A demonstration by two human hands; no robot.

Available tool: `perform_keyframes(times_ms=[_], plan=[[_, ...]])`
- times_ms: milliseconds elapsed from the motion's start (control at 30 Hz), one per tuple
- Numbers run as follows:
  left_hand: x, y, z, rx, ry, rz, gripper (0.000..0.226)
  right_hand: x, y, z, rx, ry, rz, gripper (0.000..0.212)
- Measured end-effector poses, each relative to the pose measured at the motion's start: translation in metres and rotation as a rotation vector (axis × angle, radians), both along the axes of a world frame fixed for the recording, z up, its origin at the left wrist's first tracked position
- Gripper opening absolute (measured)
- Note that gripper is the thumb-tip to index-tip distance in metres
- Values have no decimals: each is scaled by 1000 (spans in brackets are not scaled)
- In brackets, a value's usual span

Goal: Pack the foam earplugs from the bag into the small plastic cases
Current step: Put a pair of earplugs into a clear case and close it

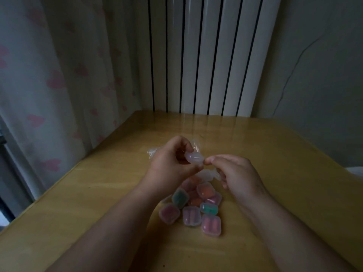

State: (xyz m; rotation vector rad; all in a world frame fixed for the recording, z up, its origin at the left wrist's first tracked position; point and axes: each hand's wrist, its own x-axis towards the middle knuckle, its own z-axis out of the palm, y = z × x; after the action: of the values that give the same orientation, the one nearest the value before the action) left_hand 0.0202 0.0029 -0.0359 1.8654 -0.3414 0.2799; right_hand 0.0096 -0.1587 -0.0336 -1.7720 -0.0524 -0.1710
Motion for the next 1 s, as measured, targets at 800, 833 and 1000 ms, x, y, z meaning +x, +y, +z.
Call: perform_keyframes(times_ms=[800, 833, 1000], plan=[[1, -3, -2, -110, -32, 73, 10, -3, 8, -3, -97, -1, -82, 15], [0, -2, 0, -180, -6, 102, 13, -3, 6, -3, -107, 0, -63, 12], [-3, 2, 4, -202, 58, 24, 33, -2, 1, 1, -107, -9, 3, 9]])
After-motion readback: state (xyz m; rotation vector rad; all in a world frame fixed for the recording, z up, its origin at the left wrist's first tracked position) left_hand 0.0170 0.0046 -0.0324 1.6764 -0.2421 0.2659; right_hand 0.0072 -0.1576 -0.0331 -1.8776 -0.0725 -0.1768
